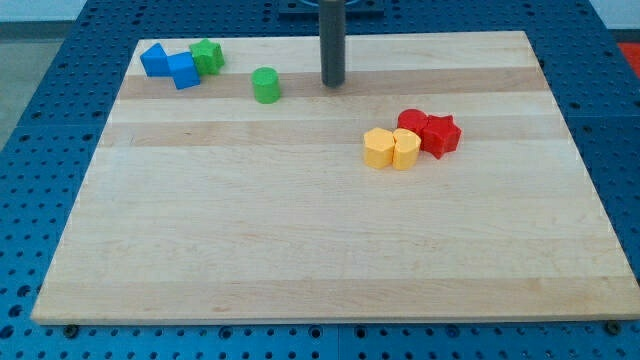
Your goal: Push the green circle into green star
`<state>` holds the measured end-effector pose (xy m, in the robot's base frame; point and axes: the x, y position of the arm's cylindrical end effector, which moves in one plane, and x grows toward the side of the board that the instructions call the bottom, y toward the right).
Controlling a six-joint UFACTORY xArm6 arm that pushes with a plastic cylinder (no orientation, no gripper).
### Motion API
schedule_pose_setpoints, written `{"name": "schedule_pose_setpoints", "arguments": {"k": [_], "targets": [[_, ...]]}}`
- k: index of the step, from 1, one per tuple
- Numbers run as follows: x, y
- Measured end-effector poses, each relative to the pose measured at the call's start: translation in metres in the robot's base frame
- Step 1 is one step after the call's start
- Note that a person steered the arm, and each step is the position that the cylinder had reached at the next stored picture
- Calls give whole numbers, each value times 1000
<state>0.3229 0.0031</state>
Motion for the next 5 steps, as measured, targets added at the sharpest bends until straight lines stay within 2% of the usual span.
{"name": "schedule_pose_setpoints", "arguments": {"k": [1, 3, 4, 5], "targets": [[31, -45], [-12, -118], [-24, -103], [-24, -41]]}}
